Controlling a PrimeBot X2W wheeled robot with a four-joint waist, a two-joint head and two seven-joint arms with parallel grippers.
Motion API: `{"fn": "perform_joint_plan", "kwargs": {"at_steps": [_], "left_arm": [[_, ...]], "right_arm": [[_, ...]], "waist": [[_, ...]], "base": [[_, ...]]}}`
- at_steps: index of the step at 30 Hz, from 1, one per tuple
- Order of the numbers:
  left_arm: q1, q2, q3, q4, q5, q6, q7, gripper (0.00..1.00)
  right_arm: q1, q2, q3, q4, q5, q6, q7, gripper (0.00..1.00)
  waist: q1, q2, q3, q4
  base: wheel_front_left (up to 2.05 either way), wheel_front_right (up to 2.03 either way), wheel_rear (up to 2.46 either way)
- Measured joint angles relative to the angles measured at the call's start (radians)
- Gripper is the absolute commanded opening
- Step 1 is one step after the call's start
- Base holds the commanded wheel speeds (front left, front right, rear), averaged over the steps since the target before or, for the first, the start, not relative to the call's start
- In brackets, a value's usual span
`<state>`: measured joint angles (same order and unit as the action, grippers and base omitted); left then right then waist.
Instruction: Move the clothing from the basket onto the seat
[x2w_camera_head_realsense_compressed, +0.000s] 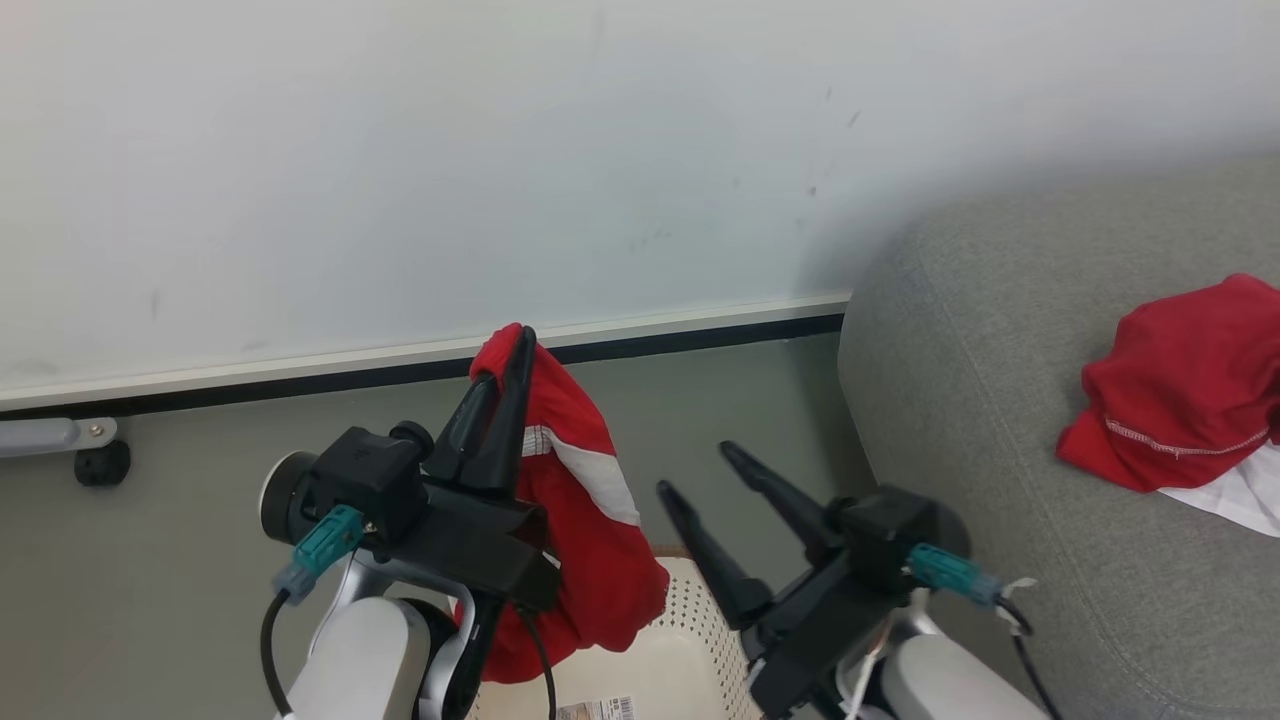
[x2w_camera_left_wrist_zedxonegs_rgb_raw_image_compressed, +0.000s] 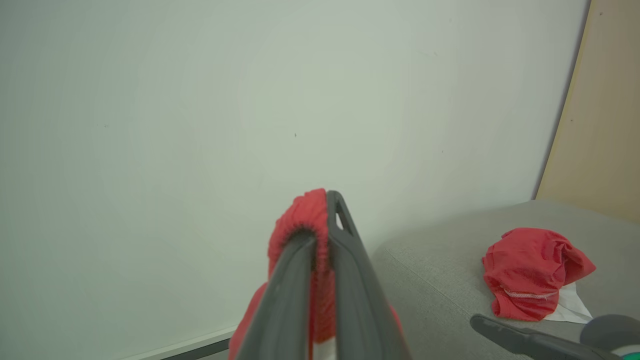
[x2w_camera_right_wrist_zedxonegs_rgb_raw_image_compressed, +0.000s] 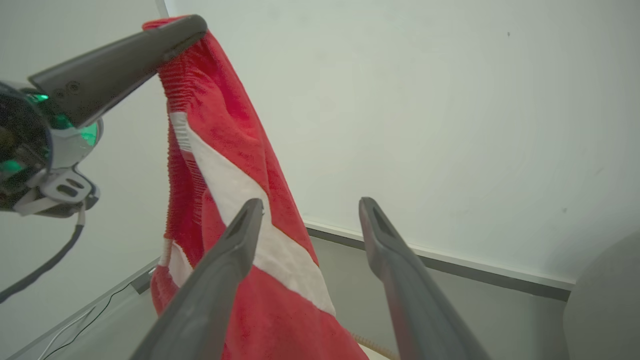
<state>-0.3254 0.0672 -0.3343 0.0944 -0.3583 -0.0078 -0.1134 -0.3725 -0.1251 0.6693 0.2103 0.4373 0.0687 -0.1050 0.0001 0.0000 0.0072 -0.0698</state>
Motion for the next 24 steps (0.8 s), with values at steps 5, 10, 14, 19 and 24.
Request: {"fn": "perform_joint_plan", "kwargs": {"at_steps": [5, 10, 14, 19, 24], "left_arm": [[0.000, -0.002, -0.004, -0.007, 0.000, 0.000, 0.007, 0.00], [0.000, -0.002, -0.015, -0.015, 0.000, 0.000, 0.015, 0.00], [0.000, -0.004, -0.031, -0.024, 0.000, 0.000, 0.016, 0.00], [-0.001, -0.005, -0.040, -0.035, 0.000, 0.000, 0.024, 0.00], [-0.001, -0.005, -0.049, -0.041, 0.000, 0.000, 0.024, 0.00]], "right_arm": [[-0.038, 0.039, 0.065, 0.025, -0.007, 0.021, 0.017, 1.00], [-0.081, 0.043, 0.106, 0.069, -0.007, 0.033, 0.030, 1.00], [-0.120, 0.047, 0.128, 0.117, -0.005, 0.039, 0.035, 1.00], [-0.156, 0.052, 0.151, 0.169, 0.005, 0.046, 0.035, 1.00], [-0.195, 0.055, 0.179, 0.219, 0.021, 0.047, 0.033, 0.35]], "waist": [[0.0000, 0.0000, 0.007, 0.014], [0.0000, 0.0000, 0.011, 0.021], [0.0000, 0.0000, 0.014, 0.027], [0.0000, 0.0000, 0.014, 0.034], [0.0000, 0.0000, 0.016, 0.041]], "base": [[0.00, 0.00, 0.00], [0.00, 0.00, 0.00], [0.00, 0.00, 0.00], [0.00, 0.00, 0.00], [0.00, 0.00, 0.00]]}}
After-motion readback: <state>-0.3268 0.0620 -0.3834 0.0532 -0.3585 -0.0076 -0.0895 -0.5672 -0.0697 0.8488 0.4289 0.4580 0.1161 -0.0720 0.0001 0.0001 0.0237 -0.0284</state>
